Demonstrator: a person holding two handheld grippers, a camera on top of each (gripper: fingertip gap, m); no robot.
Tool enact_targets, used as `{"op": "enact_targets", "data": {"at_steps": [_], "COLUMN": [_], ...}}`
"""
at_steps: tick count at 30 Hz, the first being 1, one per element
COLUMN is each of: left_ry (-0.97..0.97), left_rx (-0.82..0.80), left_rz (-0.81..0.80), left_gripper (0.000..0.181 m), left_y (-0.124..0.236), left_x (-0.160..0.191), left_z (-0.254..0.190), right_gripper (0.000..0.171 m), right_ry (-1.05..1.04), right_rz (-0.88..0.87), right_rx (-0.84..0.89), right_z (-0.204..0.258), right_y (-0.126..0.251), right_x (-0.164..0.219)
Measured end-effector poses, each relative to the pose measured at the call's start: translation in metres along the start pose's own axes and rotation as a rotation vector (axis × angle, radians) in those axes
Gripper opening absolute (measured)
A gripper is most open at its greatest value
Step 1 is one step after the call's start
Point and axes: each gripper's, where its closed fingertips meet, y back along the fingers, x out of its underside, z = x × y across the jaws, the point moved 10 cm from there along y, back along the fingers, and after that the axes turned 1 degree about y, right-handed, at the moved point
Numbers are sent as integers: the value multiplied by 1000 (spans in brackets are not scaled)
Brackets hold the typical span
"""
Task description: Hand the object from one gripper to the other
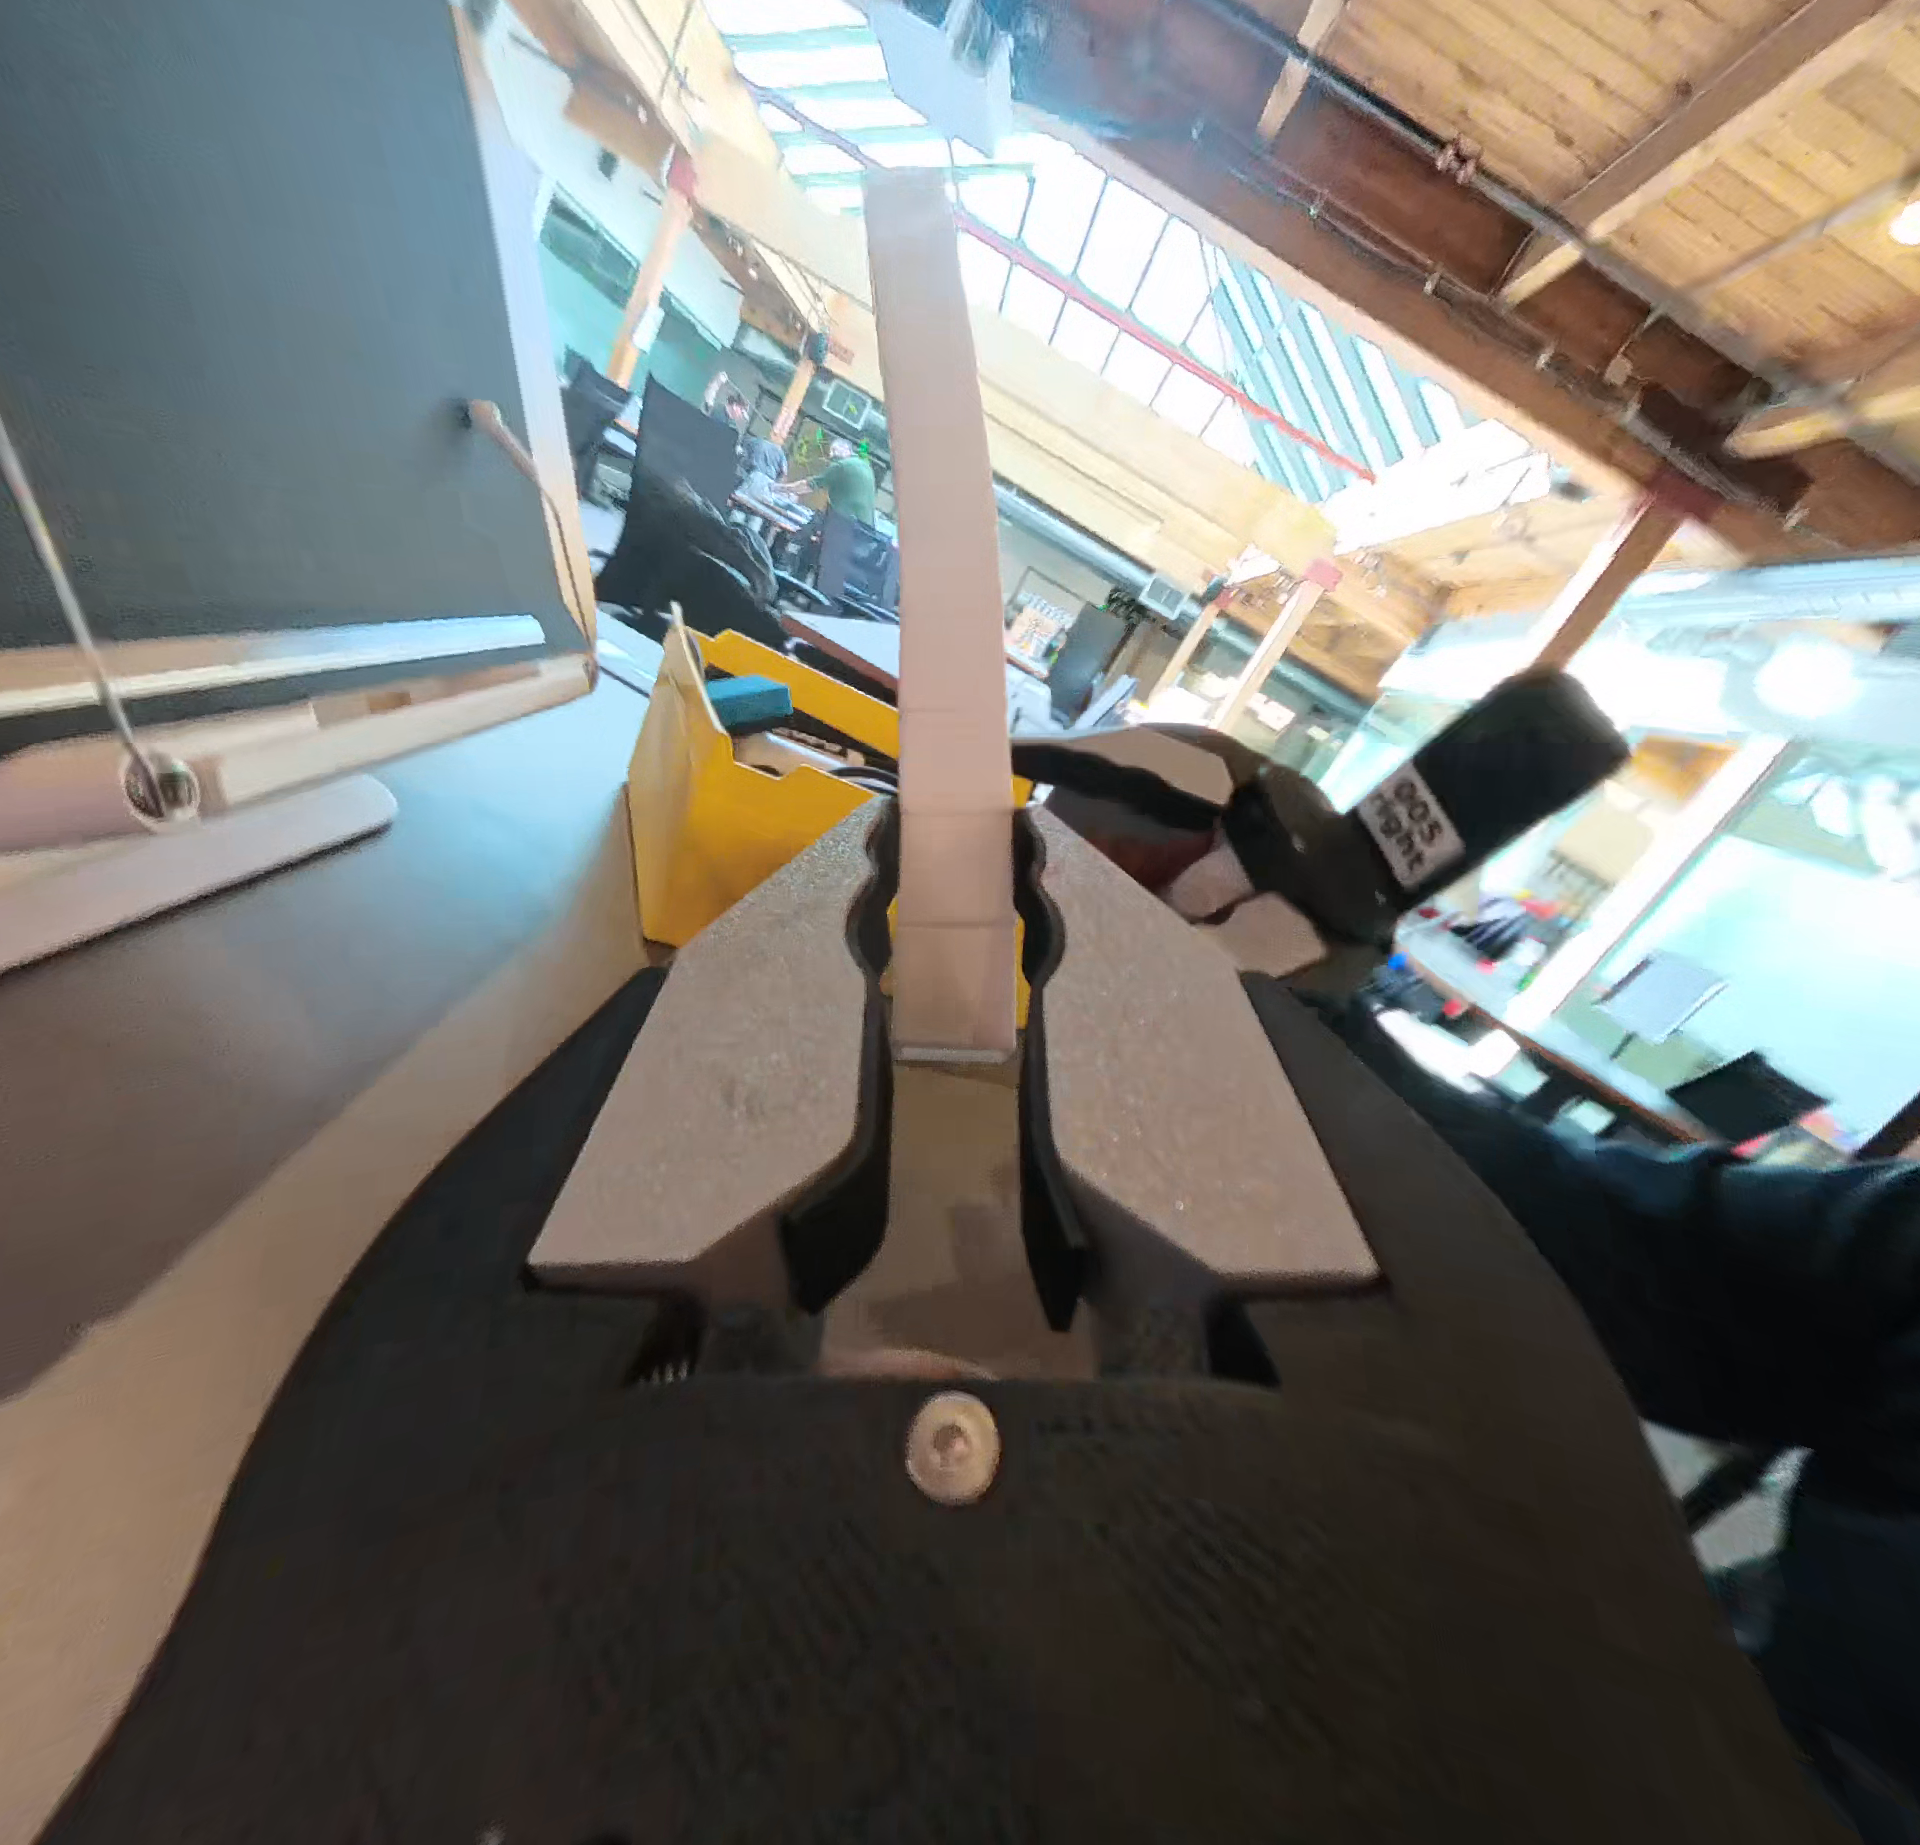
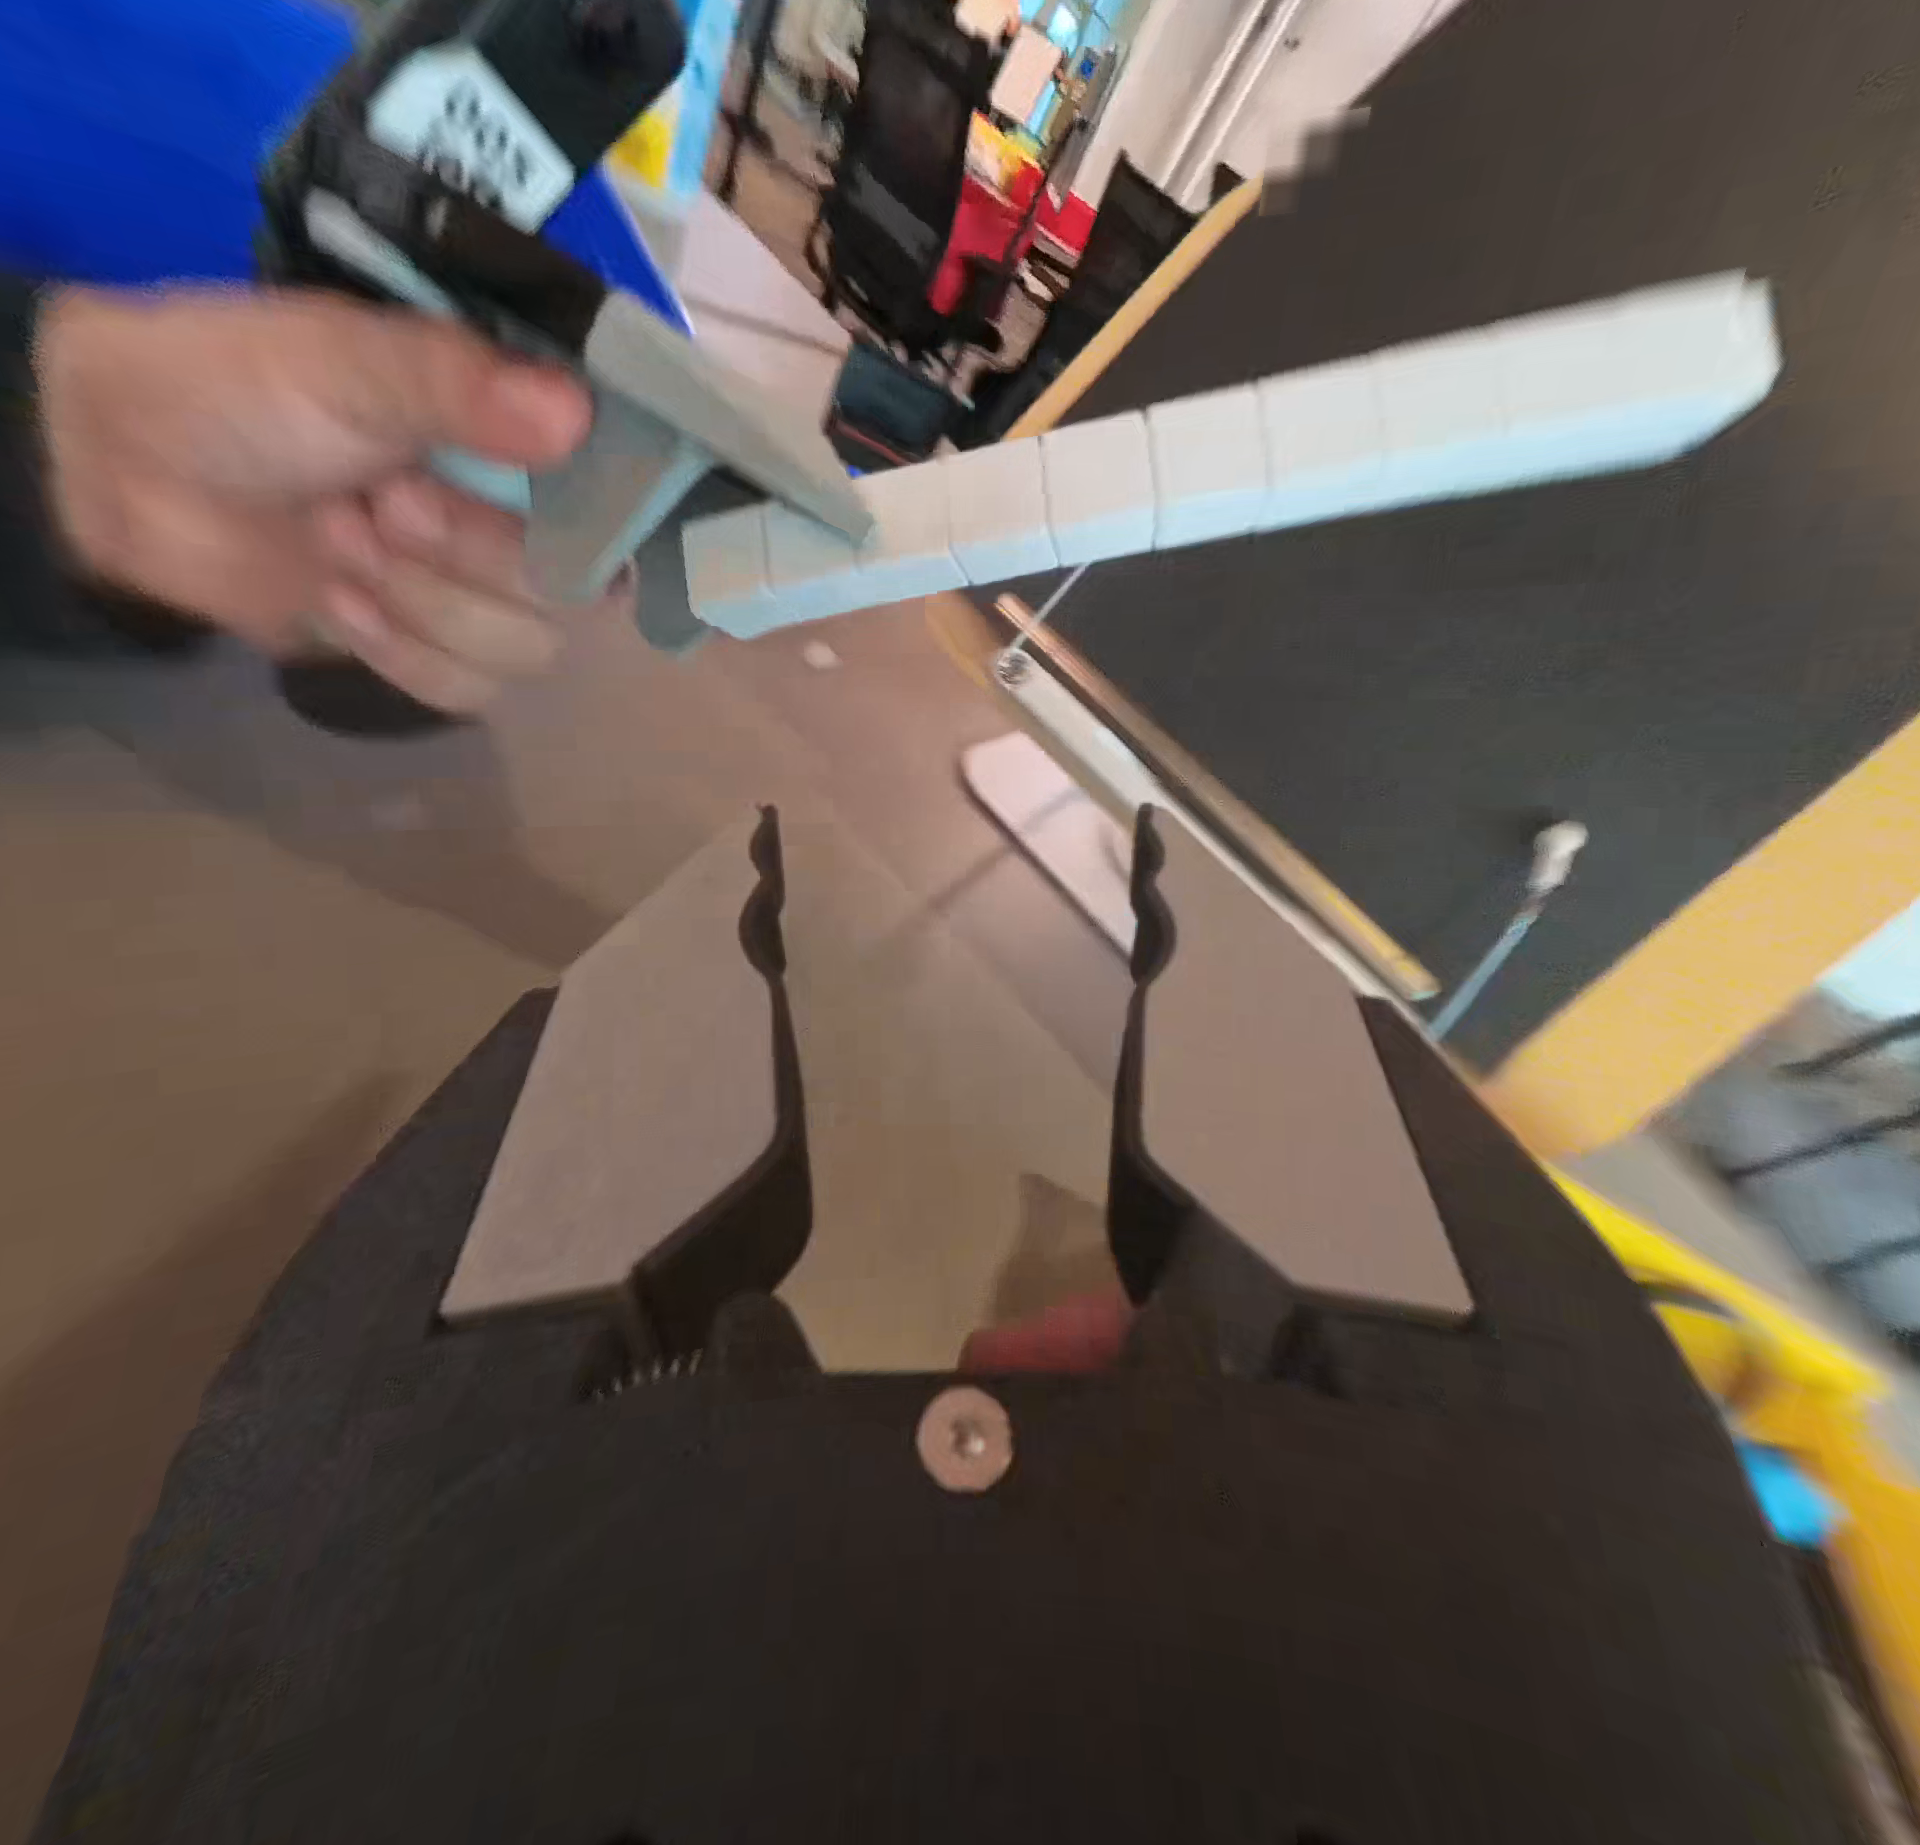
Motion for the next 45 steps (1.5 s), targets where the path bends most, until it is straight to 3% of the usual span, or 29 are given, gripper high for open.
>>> {"op": "enact_targets", "data": {"at_steps": [3, 5, 6, 8, 9, 11, 14, 18, 23, 28, 31, 32, 34, 35, 36, 37, 41, 45], "left_ry": [-178, -173, -170, -226, -272, -312, -215, -202, -368, -395, -346, -313, -240, -223, -234, -264, -338, -138], "left_rx": [19, 68, 90, 77, 56, -8, -47, -91, -100, -32, 22, 32, 64, 84, 113, 117, 49, 90], "left_rz": [51, 90, 98, 134, 159, 209, 192, 140, 114, 72, 41, 31, 48, 55, 46, 36, -14, -112], "left_gripper": [19, 19, 19, 19, 19, 19, 41, 49, 48, 56, 27, 29, 51, 47, 26, 23, 23, 22], "left_y": [-6, -12, -14, -19, -21, -24, -20, -8, -8, -18, -16, -15, -16, -15, -14, -12, -9, 0], "left_x": [4, 10, 12, 18, 21, 25, 21, 7, 3, 12, 13, 12, 12, 11, 10, 10, 3, -6], "left_z": [-13, -19, -22, -25, -27, -26, -16, -8, -22, -37, -35, -34, -31, -30, -32, -33, -36, -24], "right_gripper": [78, 84, 79, 29, 21, 21, 20, 21, 20, 20, 19, 18, 18, 18, 18, 18, 20, 41], "right_ry": [-371, -592, -677, -773, -784, -722, -409, -2, 210, 378, 339, 313, 276, 258, 237, 215, 149, 11], "right_rz": [-108, -219, -284, -373, -377, -325, -222, 84, 369, 527, 479, 449, 398, 385, 378, 366, 287, 137], "right_rx": [-139, -267, -316, -391, -406, -411, -214, -79, -160, -268, -335, -353, -376, -391, -405, -415, -341, -285], "right_z": [-10, -18, -22, -28, -30, -33, -42, -48, -41, -19, -10, -8, -6, -5, -4, -4, -9, -13], "right_y": [-6, -9, -9, -8, -10, -11, -3, 0, -6, -15, -17, -17, -15, -14, -14, -14, -9, 1], "right_x": [6, 5, 5, 6, 8, 10, 3, -13, -27, -31, -36, -39, -43, -43, -43, -42, -38, -29]}}
